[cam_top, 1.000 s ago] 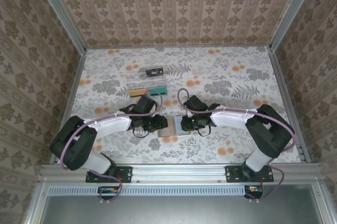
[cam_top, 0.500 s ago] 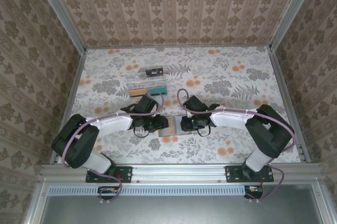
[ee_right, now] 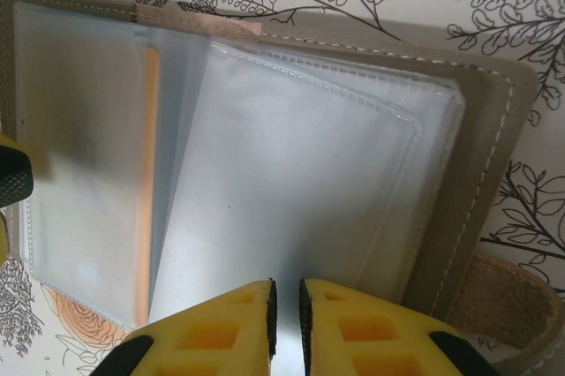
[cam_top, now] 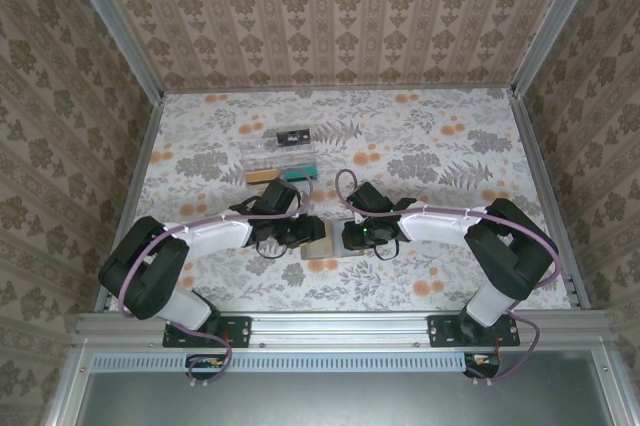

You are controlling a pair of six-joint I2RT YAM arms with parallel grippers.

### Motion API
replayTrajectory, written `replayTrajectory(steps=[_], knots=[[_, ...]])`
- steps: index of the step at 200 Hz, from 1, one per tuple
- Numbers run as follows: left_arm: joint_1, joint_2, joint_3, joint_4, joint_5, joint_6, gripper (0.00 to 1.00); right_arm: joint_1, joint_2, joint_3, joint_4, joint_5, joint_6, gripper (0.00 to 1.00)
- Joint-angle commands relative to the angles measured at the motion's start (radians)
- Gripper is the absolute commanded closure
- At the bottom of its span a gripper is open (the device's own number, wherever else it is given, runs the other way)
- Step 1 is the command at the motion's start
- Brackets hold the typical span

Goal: Take the credit cards out of the card holder

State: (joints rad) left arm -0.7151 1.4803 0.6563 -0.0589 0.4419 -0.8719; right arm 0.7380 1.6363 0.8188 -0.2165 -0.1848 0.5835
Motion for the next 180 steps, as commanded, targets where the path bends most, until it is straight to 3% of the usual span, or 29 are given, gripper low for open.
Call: replayTrajectory(steps=[1, 69, 180], knots=[[-0.007, -0.012, 0.009, -0.022, -0.005, -0.003, 0.57, 0.007, -0.013, 0.002, -0.041, 0.048, 0.012, 0.8], [0.014, -0.045, -0.007, -0.091, -0.058, 0.013, 0.58, 0.001, -0.087, 0.03, -0.133, 0.159, -0.011, 0.74], [0.014, 0.009, 0.006, -0.102, -0.045, 0.024, 0.58, 0.001, 0.008, 0.007, -0.101, 0.149, 0.009, 0.74]])
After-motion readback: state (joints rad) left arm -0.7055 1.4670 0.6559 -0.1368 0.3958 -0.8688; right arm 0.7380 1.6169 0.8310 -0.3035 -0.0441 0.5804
